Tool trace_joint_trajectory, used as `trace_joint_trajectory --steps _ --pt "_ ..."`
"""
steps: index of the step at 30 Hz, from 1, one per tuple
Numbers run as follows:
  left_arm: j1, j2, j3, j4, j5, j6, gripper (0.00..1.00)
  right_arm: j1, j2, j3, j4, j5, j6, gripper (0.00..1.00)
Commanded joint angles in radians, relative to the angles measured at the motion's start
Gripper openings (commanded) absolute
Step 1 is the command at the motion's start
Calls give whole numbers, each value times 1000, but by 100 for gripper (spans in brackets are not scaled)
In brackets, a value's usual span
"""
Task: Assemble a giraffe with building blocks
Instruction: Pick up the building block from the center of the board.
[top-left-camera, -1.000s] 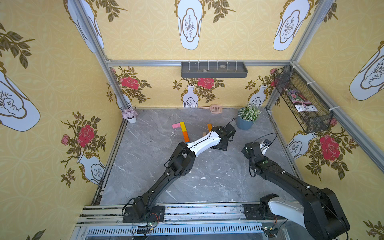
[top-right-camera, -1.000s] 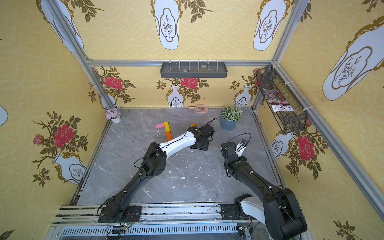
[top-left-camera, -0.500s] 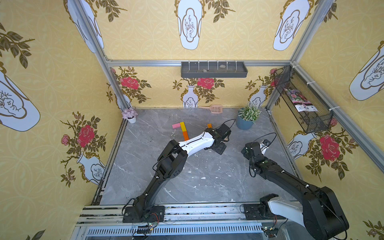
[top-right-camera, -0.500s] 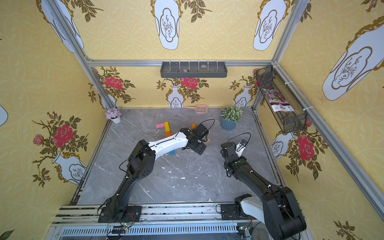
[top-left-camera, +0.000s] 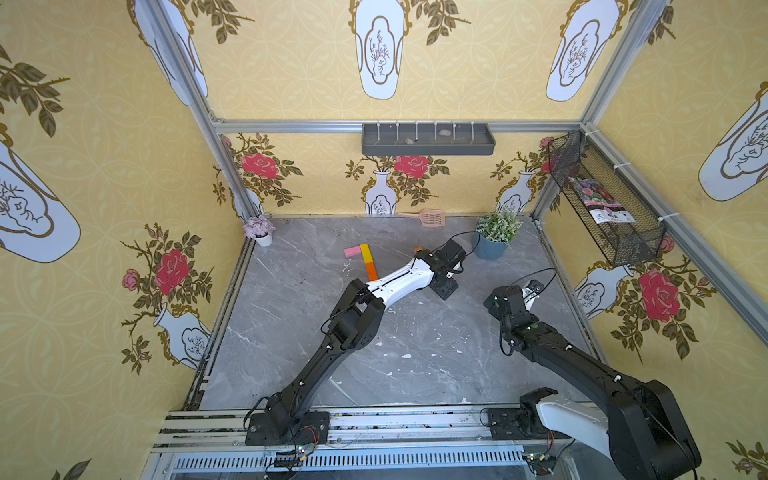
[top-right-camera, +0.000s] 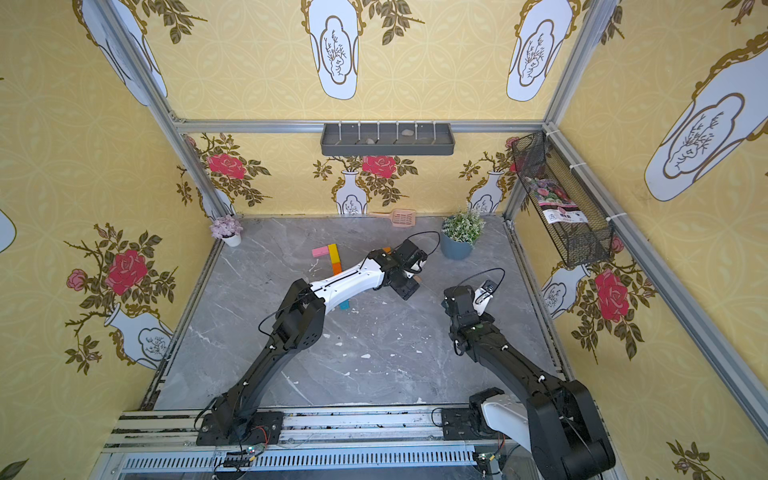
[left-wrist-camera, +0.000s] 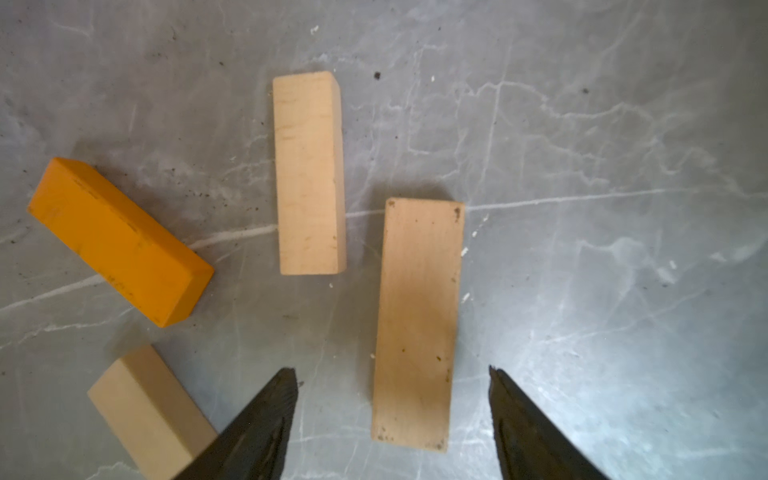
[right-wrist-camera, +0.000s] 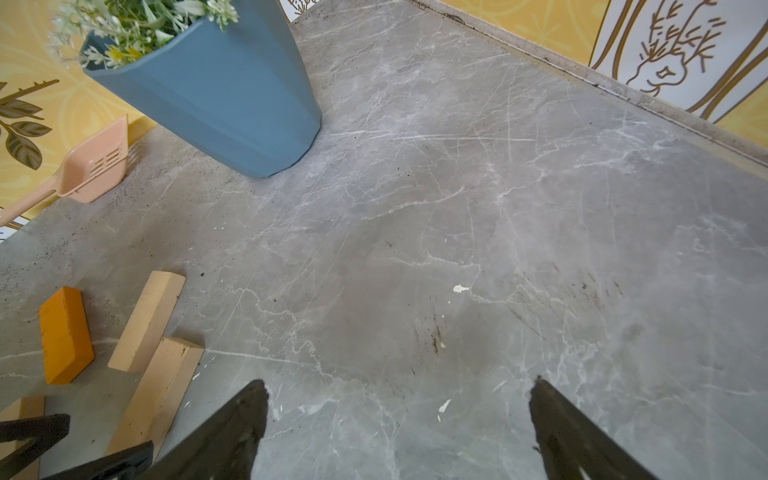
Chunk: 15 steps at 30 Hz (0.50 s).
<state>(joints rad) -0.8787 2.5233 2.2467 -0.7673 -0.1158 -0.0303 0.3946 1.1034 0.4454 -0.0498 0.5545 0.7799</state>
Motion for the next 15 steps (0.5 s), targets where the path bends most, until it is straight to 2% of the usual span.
trace_joint_trajectory --steps 1,8,13,15 --pt "4 16 7 9 41 16 71 -1 4 0 34 -1 -13 98" --pt "6 33 4 5 94 68 47 -6 16 5 39 -8 -16 97" --pt "6 34 -26 6 67 83 46 -8 22 4 47 -18 -16 98" --pt "6 20 -55 19 76 115 41 -10 24 5 47 -22 -16 98"
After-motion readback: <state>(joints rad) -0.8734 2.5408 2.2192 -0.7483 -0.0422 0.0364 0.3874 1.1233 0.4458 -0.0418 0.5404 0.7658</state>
